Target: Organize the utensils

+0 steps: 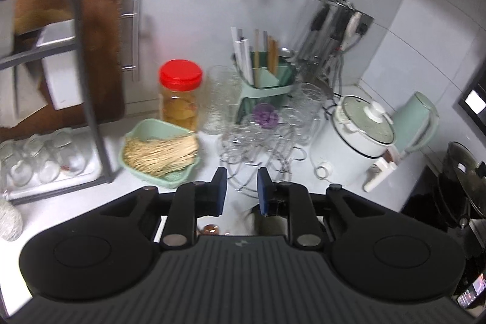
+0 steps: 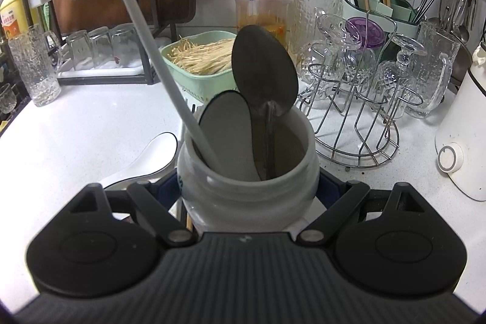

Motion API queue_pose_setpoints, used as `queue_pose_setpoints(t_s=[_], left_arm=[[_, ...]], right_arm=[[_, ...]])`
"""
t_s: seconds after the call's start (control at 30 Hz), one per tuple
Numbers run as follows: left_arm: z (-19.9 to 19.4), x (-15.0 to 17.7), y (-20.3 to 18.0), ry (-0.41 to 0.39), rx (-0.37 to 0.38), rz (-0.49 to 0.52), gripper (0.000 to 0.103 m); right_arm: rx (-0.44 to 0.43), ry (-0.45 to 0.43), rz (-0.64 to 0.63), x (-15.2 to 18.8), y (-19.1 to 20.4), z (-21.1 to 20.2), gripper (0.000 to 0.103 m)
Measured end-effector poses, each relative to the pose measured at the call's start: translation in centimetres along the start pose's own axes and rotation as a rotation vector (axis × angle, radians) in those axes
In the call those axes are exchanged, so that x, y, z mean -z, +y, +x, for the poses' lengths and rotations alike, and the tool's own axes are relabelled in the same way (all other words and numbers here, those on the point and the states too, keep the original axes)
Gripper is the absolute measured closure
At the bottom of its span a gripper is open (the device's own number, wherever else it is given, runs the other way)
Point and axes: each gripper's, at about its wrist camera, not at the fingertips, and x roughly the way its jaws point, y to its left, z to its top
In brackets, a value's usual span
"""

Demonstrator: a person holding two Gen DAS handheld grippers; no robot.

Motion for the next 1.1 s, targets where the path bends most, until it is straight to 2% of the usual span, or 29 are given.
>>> queue_pose_setpoints(t_s=[0.1,0.3,0.67,0.73,0.83,1.1], left_arm=[[0.0,1.4,1.7,0.01,-0.013,-0.033,0.079],[1.9,4.8,4.7,0.079,-0.021,-0.082,0.078],[7.4,9.8,8.0,0.208,-0.032,-0.08,0.078],[8.8,10.4,8.5,0.236,-0.044,-0.08,0.071],[11.1,11.2,9.1,0.268,-0.053,-0.077,0.067],[15.6,12.0,8.4,0.224,-0.1,-0.003,0.065]], right_arm=[[0.0,0.006,0.0,-0.1,0.0,0.0,0.012],[-0.007,0.015,-0.005,-0.2,-0.1,0.1,0.012],[-0.009,0.027,-0.008,-0.3,0.0,0.1,0.012],[-0.017,0.031,-0.014,-0.3,-0.1,0.1,0.012],[-0.032,0.034,-0.025,-0.2,-0.4,-0.1,0.012],[-0.079,0.033,-0.071,0.4,-1.1,-0.8,0.012]])
